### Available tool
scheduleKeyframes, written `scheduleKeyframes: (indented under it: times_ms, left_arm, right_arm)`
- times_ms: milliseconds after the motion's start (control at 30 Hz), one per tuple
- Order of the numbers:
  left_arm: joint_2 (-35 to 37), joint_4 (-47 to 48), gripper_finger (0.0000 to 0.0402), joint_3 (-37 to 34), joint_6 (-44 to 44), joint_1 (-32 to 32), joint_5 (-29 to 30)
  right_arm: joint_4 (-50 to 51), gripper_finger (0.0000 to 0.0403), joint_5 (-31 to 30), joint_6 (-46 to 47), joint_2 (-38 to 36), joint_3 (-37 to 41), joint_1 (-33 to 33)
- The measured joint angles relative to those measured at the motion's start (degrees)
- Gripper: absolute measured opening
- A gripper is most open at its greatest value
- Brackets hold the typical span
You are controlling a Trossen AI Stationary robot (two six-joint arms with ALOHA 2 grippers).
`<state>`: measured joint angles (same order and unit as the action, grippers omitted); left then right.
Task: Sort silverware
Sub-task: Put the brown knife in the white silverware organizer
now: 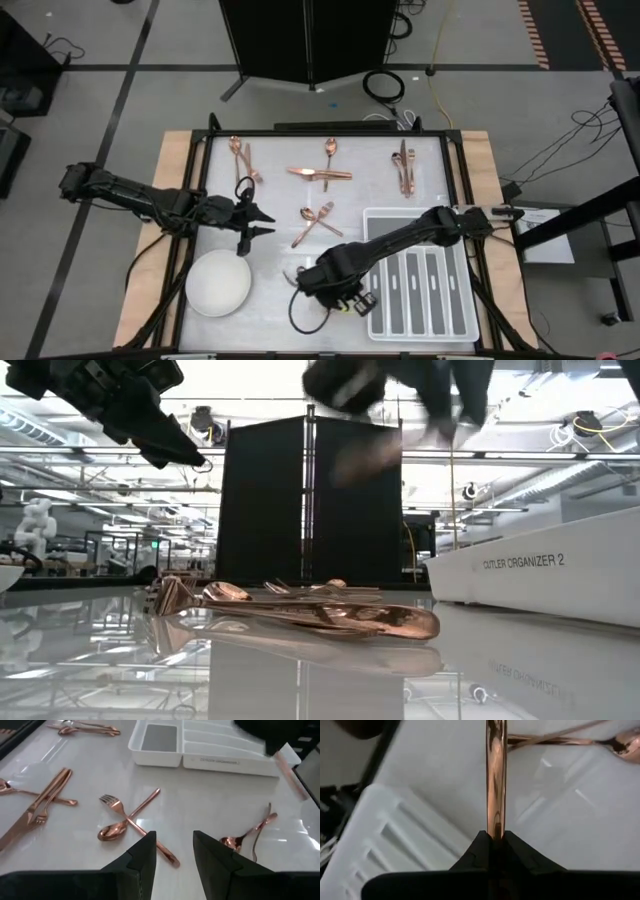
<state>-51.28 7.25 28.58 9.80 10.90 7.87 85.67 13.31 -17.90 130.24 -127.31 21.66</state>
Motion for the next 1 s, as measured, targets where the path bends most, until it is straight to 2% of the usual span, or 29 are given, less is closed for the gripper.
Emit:
scheduleKeyframes:
  times_ms: [100, 167, 433, 467, 533, 600, 667, 800, 933, 1000]
  left_arm:
    - [-0.49, -0.69, 0.013, -0.07, 0.4, 0.0, 1.16]
    - [-0.99, -1.64, 0.013, -0.07, 0.48, 0.0, 2.39]
    - [-4.2, -7.96, 0.013, -0.09, 3.09, 0.0, 5.92]
    - [-4.64, -8.88, 0.013, -0.09, 3.26, 0.0, 6.3]
    - [-5.48, -11.12, 0.013, -0.09, 3.3, 0.0, 6.94]
    - [-6.35, -13.54, 0.013, -0.09, 3.3, 0.0, 7.37]
    - [-7.19, -15.7, 0.013, -0.11, 3.32, 0.0, 7.42]
    - [-8.95, -19.68, 0.013, -0.11, 3.41, 0.0, 7.42]
    - [-11.49, -22.32, 0.013, -0.11, 3.43, 0.0, 7.42]
    - [-13.11, -23.03, 0.013, -0.13, 3.52, 0.0, 7.43]
  right_arm:
    - [0.27, 0.0011, 0.16, -1.67, -5.81, 1.64, 0.3]
    - [-1.44, 0.0011, 0.14, -2.87, -10.97, 5.47, 0.21]
    - [-21.24, 0.0011, -0.12, -10.28, -32.82, 34.95, -0.01]
    - [-23.28, 0.0011, -0.64, -12.85, -34.72, 38.52, -0.01]
    - [-24.91, 0.0011, -1.83, -23.6, -37.53, 44.5, -0.01]
    - [-24.78, 0.0011, -1.81, -37.24, -39.47, 49.15, -0.01]
    - [-25.53, 0.0015, -1.55, -45.69, -40.62, 52.74, 0.04]
    - [-29.69, 0.0026, -1.17, -48.71, -39.84, 56.75, 0.06]
    - [-35.42, 0.0024, -0.38, -50.51, -36.85, 57.04, 0.78]
    - [-36.39, 0.0021, 2.09, -50.4, -35.0, 56.55, 1.2]
